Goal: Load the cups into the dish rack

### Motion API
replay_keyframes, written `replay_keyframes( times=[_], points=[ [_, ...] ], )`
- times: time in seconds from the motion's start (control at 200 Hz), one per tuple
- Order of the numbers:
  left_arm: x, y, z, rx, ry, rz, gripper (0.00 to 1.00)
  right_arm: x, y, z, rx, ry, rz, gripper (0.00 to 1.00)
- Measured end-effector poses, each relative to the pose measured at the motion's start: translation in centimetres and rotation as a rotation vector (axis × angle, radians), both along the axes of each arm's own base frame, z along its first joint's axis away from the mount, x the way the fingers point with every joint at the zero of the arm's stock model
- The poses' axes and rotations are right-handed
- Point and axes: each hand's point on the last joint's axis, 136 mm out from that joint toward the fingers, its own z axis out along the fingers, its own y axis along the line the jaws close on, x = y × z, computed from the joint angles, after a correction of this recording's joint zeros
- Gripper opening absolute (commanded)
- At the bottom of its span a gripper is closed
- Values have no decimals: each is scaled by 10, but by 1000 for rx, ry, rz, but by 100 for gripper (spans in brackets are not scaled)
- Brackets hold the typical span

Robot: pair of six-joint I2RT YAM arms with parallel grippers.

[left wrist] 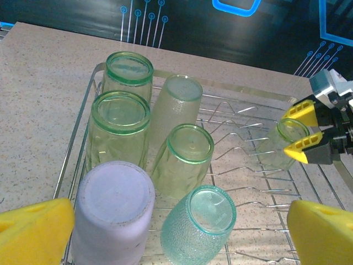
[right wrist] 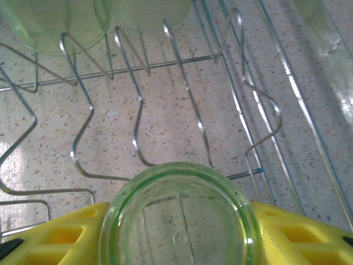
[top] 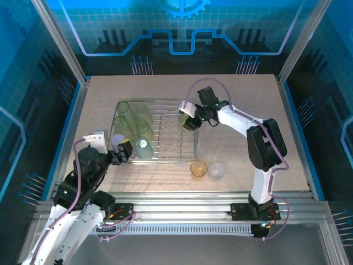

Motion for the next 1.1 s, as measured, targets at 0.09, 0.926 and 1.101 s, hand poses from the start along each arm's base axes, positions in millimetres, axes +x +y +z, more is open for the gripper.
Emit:
replay_keyframes(
  times=[0.09, 0.926, 1.101],
  points=[
    [0, 0, 0, -1, -1, 0, 100, 7, 1, 4, 27, -20, -14, 40],
    [1, -2, -1, 3, 6, -8, 100, 34, -2, 3, 100, -120, -51, 58],
    [1, -2, -1, 3, 6, -8, 100, 34, -2, 1, 84, -135, -31, 63]
  ],
)
